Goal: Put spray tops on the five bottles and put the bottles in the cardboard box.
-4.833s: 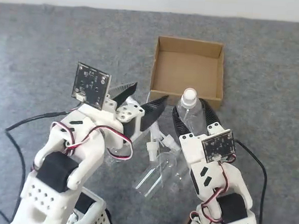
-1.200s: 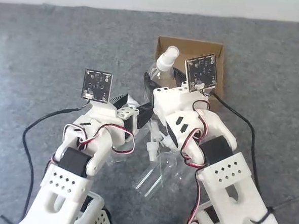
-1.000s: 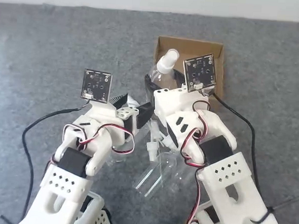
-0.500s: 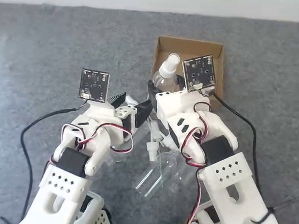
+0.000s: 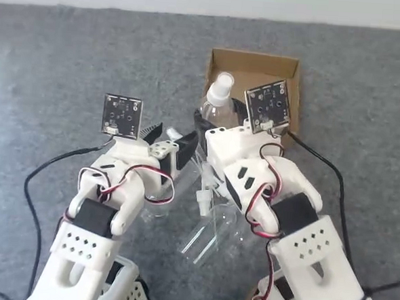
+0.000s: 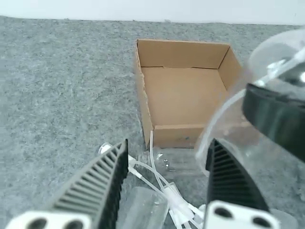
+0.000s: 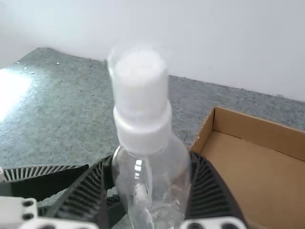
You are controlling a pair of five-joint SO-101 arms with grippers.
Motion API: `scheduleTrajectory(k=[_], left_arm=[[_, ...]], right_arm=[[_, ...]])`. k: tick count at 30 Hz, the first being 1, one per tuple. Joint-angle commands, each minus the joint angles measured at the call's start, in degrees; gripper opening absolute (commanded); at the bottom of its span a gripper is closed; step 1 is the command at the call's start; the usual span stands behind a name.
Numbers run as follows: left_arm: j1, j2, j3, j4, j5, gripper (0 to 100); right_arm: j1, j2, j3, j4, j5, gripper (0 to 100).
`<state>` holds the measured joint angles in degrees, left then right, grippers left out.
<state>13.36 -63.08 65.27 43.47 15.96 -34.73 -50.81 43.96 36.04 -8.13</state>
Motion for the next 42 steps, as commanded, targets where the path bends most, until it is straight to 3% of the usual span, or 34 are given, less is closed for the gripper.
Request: scheduleTrajectory(k=[1,32,42], left_arm=[[1.8,-0.2,-0.6,-2.0,-1.0,26],[1.8,-0.5,-9.4,10.5,-0.7,26],[7.1,-21.1,-0.4,10.1,-0.9,26]], right_arm=[[-4.2,-3.5,-4.2,-2.9,0.4,1.2],[5.1,8.4,-4.1,-12.6,0.4,1.1],[5.0,8.2,-4.1,-12.6,-0.1,1.1]])
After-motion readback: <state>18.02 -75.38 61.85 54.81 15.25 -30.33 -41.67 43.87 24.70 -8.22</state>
